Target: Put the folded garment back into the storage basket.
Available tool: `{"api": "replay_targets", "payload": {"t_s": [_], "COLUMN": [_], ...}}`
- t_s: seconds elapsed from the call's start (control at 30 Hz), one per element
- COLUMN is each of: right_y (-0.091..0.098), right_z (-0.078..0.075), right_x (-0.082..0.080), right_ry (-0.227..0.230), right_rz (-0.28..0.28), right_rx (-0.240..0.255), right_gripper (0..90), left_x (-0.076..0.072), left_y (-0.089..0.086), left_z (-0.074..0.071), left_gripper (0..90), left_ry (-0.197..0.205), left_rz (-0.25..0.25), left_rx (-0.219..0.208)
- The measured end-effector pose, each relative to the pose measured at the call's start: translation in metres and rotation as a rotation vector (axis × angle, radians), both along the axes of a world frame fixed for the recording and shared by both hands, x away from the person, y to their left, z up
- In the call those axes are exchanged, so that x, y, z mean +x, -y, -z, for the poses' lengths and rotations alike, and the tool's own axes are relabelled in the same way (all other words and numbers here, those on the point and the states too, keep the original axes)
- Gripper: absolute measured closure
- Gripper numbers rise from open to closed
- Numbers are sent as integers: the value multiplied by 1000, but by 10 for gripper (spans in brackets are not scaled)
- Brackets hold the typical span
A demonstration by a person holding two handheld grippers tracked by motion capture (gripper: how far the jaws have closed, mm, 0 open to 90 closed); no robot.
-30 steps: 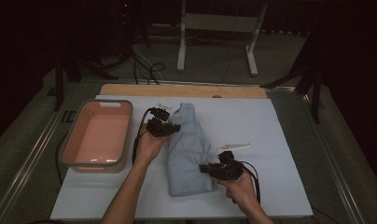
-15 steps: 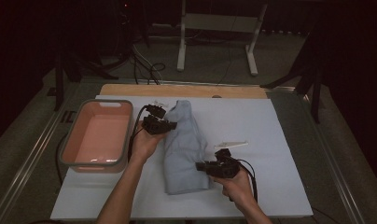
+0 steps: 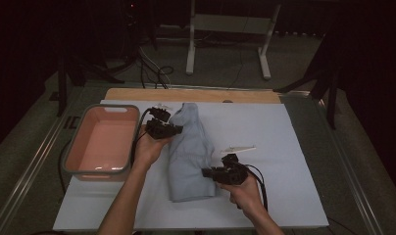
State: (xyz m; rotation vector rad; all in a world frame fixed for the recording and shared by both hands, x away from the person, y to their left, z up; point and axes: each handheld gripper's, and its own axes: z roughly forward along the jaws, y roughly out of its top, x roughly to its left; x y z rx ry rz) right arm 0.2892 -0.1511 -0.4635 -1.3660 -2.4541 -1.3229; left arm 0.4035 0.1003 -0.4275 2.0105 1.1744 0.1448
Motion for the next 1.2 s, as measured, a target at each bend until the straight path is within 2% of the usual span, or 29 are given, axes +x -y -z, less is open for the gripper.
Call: {"api": "replay_targets", "payload": {"t_s": [0.2, 0.97, 1.2], "right_y": [-6, -20, -23], "right_z": [0, -2, -6], "right_x": [2, 9, 12], "right_ry": [-7, 4, 5], "right_rz": [-1, -10, -10], "right_rx": [9, 20, 28], "right_gripper": [807, 807, 807], "left_x": [1, 3, 3], "left_y": [-3, -14, -18], "left_z": [0, -7, -10], "left_gripper": [856, 856, 856], "left_ry": [-5, 4, 12], "left_rz": [-4, -18, -27], "left_rx": [-13, -8, -30]}}
